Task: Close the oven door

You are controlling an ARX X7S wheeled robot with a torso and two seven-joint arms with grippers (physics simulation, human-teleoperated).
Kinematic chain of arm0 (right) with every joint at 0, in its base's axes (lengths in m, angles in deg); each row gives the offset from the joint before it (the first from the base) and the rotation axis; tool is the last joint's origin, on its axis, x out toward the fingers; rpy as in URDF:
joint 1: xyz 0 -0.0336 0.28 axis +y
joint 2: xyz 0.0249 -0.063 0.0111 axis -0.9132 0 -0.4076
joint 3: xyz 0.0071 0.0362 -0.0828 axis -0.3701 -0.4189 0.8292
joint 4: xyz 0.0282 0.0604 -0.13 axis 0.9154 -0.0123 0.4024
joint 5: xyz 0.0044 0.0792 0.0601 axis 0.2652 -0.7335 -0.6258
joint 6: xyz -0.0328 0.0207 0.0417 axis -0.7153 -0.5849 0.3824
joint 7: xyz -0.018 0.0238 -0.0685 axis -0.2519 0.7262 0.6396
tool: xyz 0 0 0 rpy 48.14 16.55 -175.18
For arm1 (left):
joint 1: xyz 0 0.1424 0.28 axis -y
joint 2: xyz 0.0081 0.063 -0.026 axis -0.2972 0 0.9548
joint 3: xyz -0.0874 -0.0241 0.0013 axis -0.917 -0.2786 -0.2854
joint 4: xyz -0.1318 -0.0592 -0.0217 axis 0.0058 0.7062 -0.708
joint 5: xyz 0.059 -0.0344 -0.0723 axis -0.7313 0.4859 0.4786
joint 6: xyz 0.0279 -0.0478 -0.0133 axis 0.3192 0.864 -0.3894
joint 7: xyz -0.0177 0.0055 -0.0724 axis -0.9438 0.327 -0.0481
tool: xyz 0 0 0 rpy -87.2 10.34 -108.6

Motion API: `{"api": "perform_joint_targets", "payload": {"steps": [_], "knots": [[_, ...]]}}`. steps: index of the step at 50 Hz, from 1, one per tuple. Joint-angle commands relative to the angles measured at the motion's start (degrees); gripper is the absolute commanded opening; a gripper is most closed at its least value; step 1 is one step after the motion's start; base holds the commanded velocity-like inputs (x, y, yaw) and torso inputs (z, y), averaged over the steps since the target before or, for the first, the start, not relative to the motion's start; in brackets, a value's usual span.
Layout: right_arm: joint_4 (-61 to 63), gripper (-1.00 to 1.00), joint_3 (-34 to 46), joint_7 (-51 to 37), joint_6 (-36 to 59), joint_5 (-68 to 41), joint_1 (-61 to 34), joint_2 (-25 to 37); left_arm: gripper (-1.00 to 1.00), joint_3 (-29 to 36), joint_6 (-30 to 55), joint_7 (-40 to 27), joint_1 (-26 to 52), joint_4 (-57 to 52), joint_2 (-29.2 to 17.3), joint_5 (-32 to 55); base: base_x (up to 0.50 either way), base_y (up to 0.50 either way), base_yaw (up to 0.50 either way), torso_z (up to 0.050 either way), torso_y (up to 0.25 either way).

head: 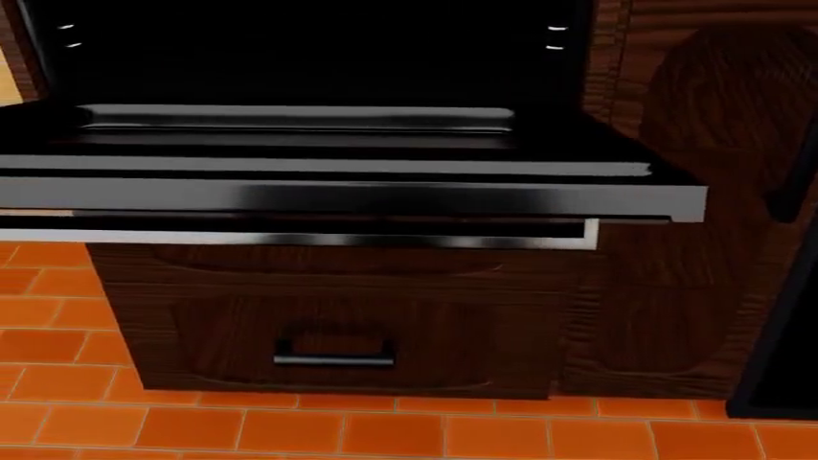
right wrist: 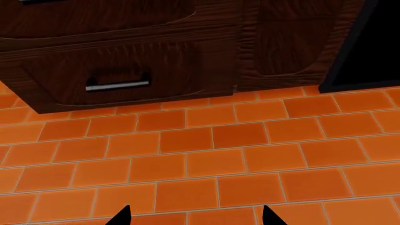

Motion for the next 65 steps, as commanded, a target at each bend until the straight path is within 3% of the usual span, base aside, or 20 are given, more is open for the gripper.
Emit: {"api": "perform_joint_targets", "payload": {"steps": [1, 31, 65], "knots": [[-0.08, 1.00, 0.30, -0.09, -0.04, -0.13, -0.11, 0.06, 1.00, 0.21, 0.27, 0.03, -0.08, -0.46, -0.18, 0.30, 0.00, 0.22, 0.00, 0.000, 0.000], [0.47, 1.00, 0.42, -0.56, -0.49, -0.89, 0.18, 0.42, 1.00, 0.79, 0.13, -0.69, -0.24, -0.79, -0.41, 0.54, 0.00, 0.22, 0.00, 0.000, 0.000], [-0.06, 1.00, 0.67, -0.24, -1.81, -1.68, 0.23, 0.57, 1.00, 1.63, -2.26, -0.46, 0.65, 2.38, 0.05, 0.59, 0.00, 0.01, 0.00, 0.000, 0.000]]}}
